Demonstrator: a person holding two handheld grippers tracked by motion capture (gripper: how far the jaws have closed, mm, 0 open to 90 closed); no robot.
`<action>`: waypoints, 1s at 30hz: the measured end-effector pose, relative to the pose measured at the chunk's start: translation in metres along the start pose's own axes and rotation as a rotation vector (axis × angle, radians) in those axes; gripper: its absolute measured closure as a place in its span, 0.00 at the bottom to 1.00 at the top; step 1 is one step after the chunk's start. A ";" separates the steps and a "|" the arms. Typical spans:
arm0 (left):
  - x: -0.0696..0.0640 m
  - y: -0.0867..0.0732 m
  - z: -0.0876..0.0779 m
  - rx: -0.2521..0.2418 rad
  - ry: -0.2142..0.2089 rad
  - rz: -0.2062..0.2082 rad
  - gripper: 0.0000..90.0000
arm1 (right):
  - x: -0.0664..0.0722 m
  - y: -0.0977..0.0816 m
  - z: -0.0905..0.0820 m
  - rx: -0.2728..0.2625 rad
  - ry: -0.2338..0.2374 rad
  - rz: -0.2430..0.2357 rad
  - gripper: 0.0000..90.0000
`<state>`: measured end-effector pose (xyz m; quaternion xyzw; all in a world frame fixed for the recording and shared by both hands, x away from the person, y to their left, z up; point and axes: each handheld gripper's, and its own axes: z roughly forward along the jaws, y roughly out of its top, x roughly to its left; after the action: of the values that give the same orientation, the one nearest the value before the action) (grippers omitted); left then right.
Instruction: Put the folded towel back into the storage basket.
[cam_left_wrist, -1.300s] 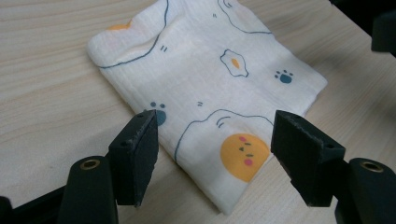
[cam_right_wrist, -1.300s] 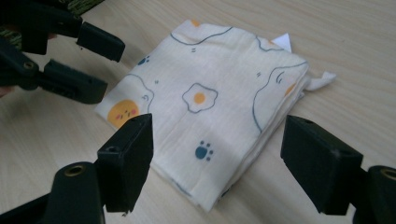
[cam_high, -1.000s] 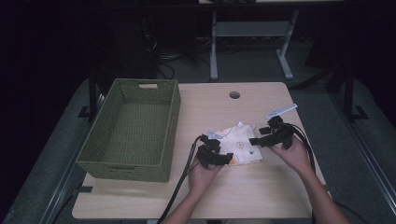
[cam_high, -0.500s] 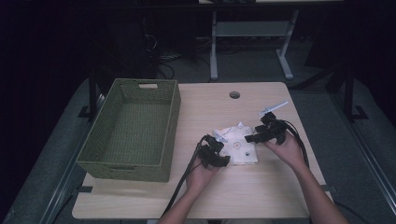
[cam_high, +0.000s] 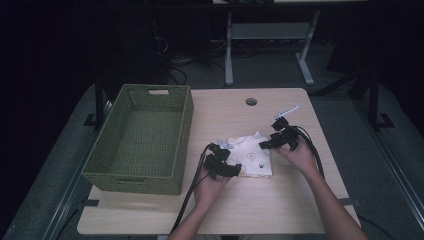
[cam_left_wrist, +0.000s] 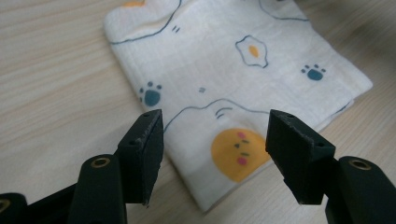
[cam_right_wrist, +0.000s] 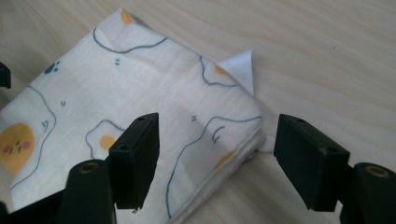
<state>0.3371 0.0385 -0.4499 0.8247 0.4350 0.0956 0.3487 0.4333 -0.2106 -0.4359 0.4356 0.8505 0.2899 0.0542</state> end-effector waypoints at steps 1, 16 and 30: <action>0.000 0.000 0.000 0.000 0.000 0.000 0.41 | 0.000 0.000 0.000 0.000 0.000 0.000 0.34; 0.005 -0.011 0.006 0.031 0.028 0.053 0.46 | -0.005 0.001 0.019 0.029 -0.016 0.041 0.45; 0.006 -0.009 0.009 0.024 -0.067 0.031 0.88 | -0.005 -0.003 0.021 0.025 0.049 0.093 0.86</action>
<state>0.3394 0.0421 -0.4632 0.8382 0.4114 0.0677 0.3516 0.4416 -0.2069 -0.4554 0.4681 0.8339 0.2919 0.0145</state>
